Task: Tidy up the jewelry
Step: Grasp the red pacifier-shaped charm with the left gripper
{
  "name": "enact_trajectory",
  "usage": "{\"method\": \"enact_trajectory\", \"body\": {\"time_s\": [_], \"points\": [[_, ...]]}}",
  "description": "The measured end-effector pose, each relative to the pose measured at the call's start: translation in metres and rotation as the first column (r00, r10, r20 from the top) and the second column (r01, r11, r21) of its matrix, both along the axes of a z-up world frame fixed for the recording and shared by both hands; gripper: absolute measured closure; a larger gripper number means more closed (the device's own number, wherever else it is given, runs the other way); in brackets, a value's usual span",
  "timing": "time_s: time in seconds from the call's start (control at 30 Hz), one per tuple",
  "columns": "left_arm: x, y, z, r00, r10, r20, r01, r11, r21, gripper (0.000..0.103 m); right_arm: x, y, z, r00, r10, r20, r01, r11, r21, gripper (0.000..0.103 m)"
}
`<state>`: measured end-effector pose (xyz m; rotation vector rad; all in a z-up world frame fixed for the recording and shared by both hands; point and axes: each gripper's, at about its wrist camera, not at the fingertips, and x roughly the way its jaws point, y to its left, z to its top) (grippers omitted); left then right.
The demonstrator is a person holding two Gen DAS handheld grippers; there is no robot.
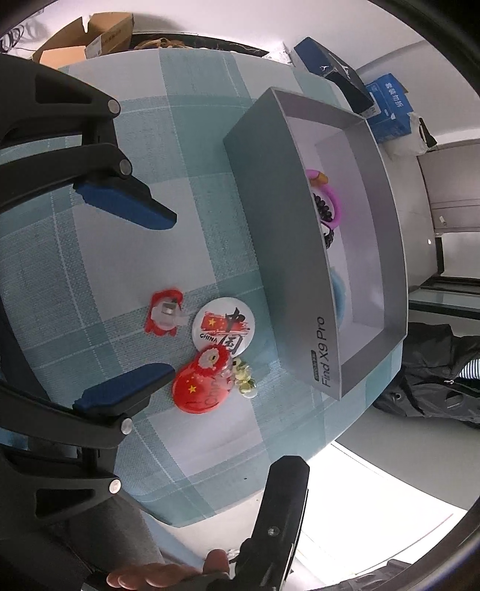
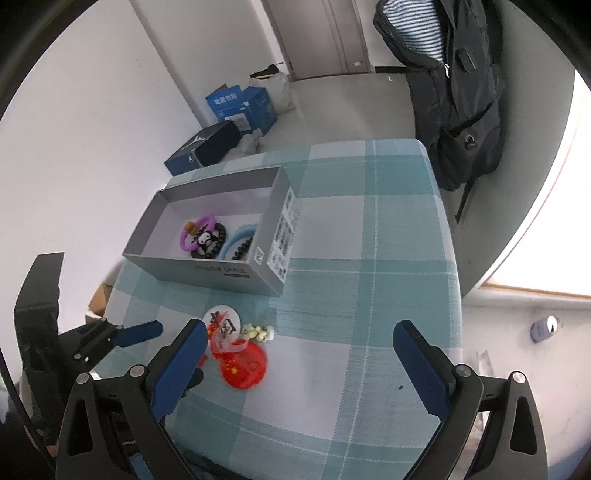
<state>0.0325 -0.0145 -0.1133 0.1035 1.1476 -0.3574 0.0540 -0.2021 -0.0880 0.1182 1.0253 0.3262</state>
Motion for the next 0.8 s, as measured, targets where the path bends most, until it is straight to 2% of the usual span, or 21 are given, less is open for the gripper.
{"method": "enact_trajectory", "body": {"time_s": [0.03, 0.13, 0.33, 0.43, 0.8], "points": [[0.001, 0.000, -0.001, 1.000, 0.001, -0.001, -0.001, 1.000, -0.004, 0.034, 0.001, -0.001, -0.001, 1.000, -0.006, -0.002, 0.006, 1.000, 0.003, 0.002], [0.004, 0.001, -0.002, 1.000, -0.004, -0.009, 0.004, 1.000, -0.006, 0.069, 0.005, -0.009, -0.002, 0.999, -0.041, -0.013, 0.041, 0.999, 0.019, 0.002], [0.002, -0.002, -0.005, 0.999, -0.031, -0.025, 0.030, 0.999, -0.036, 0.070, 0.008, -0.017, -0.003, 0.996, -0.083, -0.030, 0.084, 0.996, 0.035, 0.002], [0.002, -0.005, -0.005, 0.999, -0.047, -0.027, 0.046, 0.999, -0.023, 0.085, 0.008, -0.016, -0.003, 0.996, -0.082, -0.032, 0.083, 0.996, 0.034, 0.002], [0.000, -0.001, -0.002, 0.999, -0.042, -0.023, 0.041, 0.999, -0.025, 0.089, 0.008, -0.012, -0.007, 0.997, -0.048, -0.058, 0.052, 0.997, 0.057, 0.002]]}}
